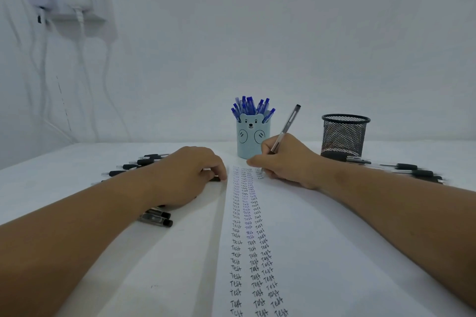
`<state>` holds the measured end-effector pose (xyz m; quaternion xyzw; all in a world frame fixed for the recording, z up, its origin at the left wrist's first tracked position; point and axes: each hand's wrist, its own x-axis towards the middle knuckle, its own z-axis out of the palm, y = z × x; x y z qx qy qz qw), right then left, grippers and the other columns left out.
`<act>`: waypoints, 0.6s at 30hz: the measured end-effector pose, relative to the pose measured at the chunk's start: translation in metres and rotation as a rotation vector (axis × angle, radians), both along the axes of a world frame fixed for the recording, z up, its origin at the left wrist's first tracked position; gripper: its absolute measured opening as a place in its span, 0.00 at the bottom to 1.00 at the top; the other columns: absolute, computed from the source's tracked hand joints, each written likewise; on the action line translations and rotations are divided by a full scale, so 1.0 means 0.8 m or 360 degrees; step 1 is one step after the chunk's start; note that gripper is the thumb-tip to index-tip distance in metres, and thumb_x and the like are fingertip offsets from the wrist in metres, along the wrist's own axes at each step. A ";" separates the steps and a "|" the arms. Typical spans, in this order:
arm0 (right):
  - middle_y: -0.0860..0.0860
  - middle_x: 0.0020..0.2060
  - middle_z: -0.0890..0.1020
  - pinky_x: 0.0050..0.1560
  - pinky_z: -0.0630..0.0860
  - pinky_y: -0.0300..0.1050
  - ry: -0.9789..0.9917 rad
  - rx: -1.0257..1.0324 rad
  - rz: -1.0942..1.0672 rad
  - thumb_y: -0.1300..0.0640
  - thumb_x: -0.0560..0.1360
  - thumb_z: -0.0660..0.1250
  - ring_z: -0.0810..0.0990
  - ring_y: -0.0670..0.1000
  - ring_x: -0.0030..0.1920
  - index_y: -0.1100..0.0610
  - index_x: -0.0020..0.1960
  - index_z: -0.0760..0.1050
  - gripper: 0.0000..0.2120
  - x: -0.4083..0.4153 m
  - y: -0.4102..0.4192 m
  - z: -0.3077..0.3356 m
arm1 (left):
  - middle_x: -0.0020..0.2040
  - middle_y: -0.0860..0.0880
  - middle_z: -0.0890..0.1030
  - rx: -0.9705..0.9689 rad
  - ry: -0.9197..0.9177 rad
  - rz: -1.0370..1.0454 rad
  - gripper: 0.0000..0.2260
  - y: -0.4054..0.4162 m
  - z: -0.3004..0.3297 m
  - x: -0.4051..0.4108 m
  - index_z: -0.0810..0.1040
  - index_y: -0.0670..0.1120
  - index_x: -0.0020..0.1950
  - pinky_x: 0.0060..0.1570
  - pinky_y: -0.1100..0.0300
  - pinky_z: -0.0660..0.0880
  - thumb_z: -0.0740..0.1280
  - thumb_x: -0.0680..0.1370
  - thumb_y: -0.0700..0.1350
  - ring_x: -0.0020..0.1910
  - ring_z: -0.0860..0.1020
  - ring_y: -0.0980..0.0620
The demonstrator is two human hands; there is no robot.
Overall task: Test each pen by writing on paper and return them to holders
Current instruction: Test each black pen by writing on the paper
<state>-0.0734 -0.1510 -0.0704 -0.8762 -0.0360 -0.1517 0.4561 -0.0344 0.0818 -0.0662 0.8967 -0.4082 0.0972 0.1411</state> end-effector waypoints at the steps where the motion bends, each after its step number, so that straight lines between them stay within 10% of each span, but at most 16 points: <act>1: 0.53 0.24 0.78 0.33 0.69 0.39 -0.0003 -0.0030 -0.0018 0.57 0.72 0.75 0.73 0.51 0.28 0.53 0.28 0.66 0.21 0.002 0.000 -0.001 | 0.54 0.60 0.79 -0.0044 0.0028 0.0005 0.13 -0.001 0.000 -0.002 0.81 0.56 0.55 0.52 0.77 0.65 0.61 0.84 0.40 0.54 0.74 0.62; 18: 0.52 0.25 0.77 0.36 0.69 0.40 -0.0036 -0.0205 0.0038 0.64 0.70 0.71 0.76 0.47 0.30 0.56 0.28 0.68 0.16 0.006 0.001 -0.004 | 0.54 0.65 0.79 -0.0107 0.0042 -0.0100 0.05 -0.007 -0.004 -0.011 0.82 0.60 0.50 0.68 0.59 0.67 0.70 0.76 0.57 0.60 0.72 0.65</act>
